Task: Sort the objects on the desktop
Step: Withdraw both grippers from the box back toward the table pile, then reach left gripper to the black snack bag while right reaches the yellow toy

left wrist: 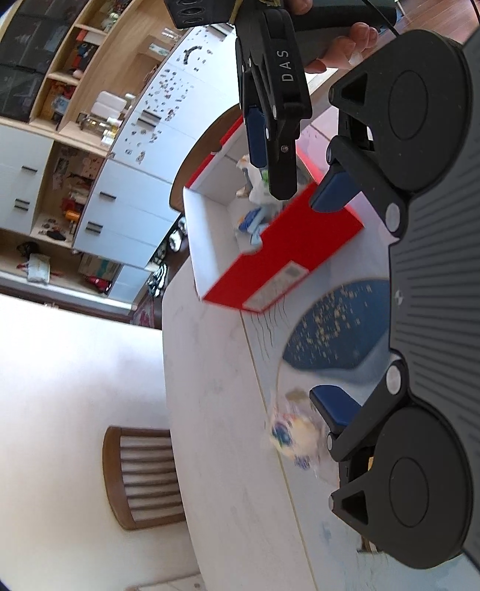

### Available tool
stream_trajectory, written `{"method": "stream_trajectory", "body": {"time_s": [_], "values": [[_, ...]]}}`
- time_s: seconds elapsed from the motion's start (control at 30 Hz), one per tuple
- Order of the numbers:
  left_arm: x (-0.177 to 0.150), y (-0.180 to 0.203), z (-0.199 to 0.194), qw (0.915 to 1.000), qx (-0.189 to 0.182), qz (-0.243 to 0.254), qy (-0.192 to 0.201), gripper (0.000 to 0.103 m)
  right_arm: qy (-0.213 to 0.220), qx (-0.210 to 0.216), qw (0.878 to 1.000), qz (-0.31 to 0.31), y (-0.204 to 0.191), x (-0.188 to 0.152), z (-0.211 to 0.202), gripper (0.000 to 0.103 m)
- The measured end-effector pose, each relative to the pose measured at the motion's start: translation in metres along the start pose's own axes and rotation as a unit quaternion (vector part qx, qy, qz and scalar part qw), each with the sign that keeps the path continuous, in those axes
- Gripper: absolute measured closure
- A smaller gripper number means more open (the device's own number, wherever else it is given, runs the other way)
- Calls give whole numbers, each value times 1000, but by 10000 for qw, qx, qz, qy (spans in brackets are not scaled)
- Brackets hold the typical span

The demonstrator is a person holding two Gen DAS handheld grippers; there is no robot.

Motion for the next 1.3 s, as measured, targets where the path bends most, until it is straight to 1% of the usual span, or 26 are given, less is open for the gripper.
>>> {"method": "stream_trajectory", "body": {"time_s": [0.17, 0.4, 0.73, 1.07, 1.17, 1.3], "values": [[-11, -22, -16, 9999, 116, -59, 74, 0, 11, 96, 9999, -90, -29, -1, 13, 16], [-30, -52, -29, 9994, 291, -193, 79, 0, -34, 147, 9997, -184, -57, -2, 28, 15], [-48, -110, -42, 9958, 829, -368, 79, 0, -171, 280, 9990, -299, -91, -5, 55, 15], [-61, -165, -36, 9939, 1090, -179, 7, 0, -390, 451, 9969, -514, -130, -15, 84, 16], [-66, -182, -30, 9932, 1150, -178, -64, 0, -418, 443, 9967, -544, -139, -18, 92, 18], [-71, -201, -21, 9924, 1205, -220, -137, 0, -501, 453, 9963, -523, -151, -22, 107, 22]]}}
Point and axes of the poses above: each gripper's, at about its wrist camera, not at the fingertips, and z roughly the way its jaws point, y to its right, x to its top, the point moved 6 cm from there along z, roughly the way its jaws point, and after that the axes turned 8 degrees about y, right-handed, at the moved point
